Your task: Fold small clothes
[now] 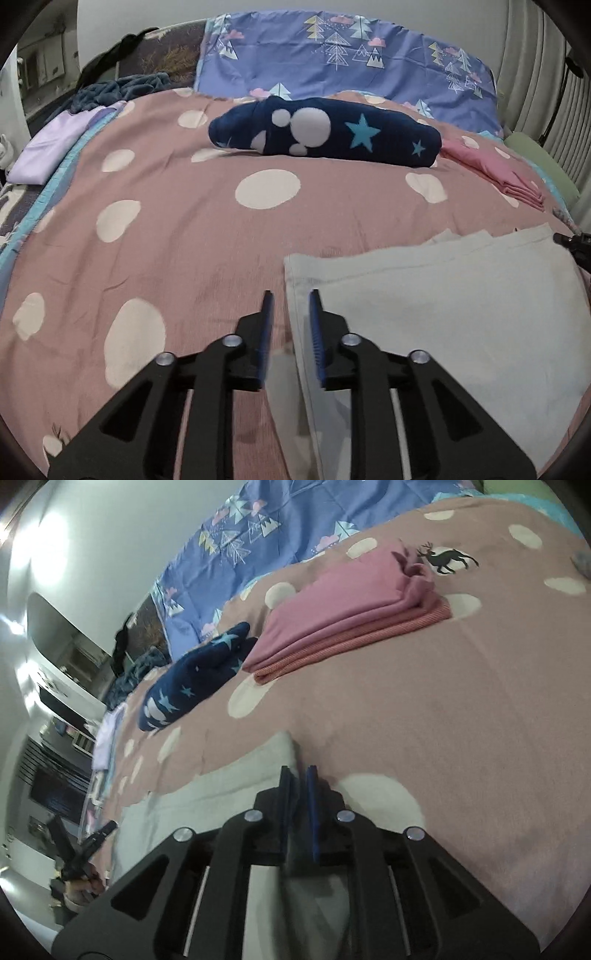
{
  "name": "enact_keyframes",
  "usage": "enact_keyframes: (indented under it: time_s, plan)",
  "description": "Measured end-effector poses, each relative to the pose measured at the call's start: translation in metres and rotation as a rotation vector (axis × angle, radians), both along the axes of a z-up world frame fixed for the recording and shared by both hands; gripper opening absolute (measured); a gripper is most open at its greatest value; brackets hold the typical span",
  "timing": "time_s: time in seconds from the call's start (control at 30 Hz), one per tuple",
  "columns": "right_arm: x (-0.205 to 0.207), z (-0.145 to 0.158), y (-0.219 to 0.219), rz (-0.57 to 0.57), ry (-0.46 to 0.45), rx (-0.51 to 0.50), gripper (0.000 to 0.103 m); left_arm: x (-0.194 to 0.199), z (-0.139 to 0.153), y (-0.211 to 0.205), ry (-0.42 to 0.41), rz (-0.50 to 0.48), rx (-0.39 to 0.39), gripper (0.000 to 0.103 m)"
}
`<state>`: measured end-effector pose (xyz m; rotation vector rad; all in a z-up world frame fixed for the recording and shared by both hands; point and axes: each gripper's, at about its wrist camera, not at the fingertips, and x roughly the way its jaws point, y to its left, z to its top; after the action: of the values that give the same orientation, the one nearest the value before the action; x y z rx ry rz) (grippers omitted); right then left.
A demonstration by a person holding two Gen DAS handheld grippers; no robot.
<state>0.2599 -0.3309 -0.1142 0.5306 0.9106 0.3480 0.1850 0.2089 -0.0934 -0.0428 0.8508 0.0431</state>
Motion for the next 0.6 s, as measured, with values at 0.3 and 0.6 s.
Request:
enact_keyframes:
  time_s: [0.3, 0.6]
  plan:
    - [-0.032, -0.001, -0.027, 0.048, -0.035, 0.053, 0.025, -0.08, 0.048, -0.19, -0.124, -0.448, 0.119, 0.044]
    - [-0.038, -0.007, -0.029, 0.155, -0.012, 0.089, 0.026, -0.149, 0.012, -0.383, -0.051, -0.854, 0.096, 0.058]
